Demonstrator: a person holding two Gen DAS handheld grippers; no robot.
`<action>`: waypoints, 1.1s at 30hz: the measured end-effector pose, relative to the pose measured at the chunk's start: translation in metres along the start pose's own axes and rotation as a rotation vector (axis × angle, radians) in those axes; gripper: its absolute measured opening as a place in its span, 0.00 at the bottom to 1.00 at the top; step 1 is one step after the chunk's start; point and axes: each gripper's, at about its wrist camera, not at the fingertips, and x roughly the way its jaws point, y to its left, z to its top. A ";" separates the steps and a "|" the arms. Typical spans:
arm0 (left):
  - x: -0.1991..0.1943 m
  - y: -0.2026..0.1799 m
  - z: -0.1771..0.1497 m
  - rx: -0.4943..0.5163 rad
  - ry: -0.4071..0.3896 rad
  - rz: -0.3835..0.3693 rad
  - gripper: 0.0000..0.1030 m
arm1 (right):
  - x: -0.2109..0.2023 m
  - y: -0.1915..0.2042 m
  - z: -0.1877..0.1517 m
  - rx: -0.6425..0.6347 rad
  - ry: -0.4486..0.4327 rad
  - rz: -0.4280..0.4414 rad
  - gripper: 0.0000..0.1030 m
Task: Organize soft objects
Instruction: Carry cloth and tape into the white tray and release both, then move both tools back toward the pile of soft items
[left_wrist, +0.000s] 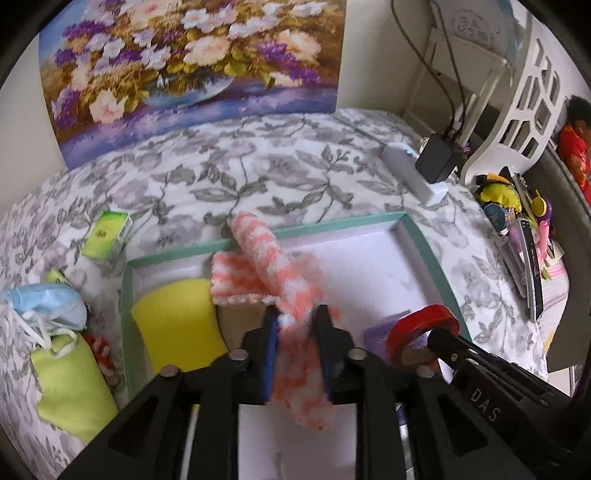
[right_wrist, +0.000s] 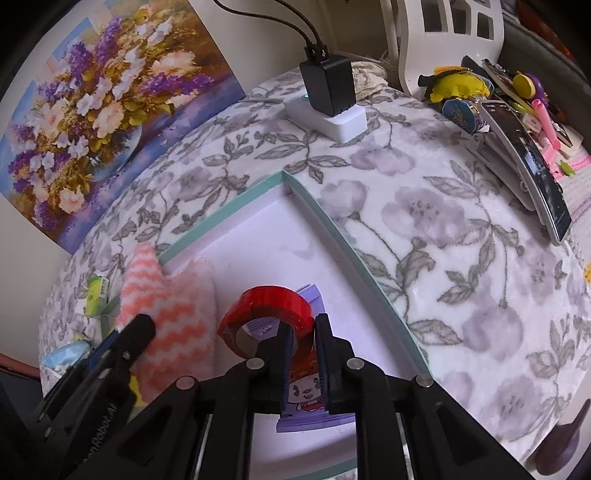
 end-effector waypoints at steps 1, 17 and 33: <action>0.000 0.001 0.000 -0.003 0.007 0.006 0.32 | 0.000 0.000 0.000 -0.005 0.002 -0.009 0.19; -0.014 0.042 -0.005 -0.159 0.083 0.041 0.69 | -0.014 0.005 -0.010 -0.077 -0.006 -0.073 0.85; -0.047 0.097 -0.031 -0.269 0.066 0.121 0.82 | -0.028 0.020 -0.047 -0.143 -0.029 -0.158 1.00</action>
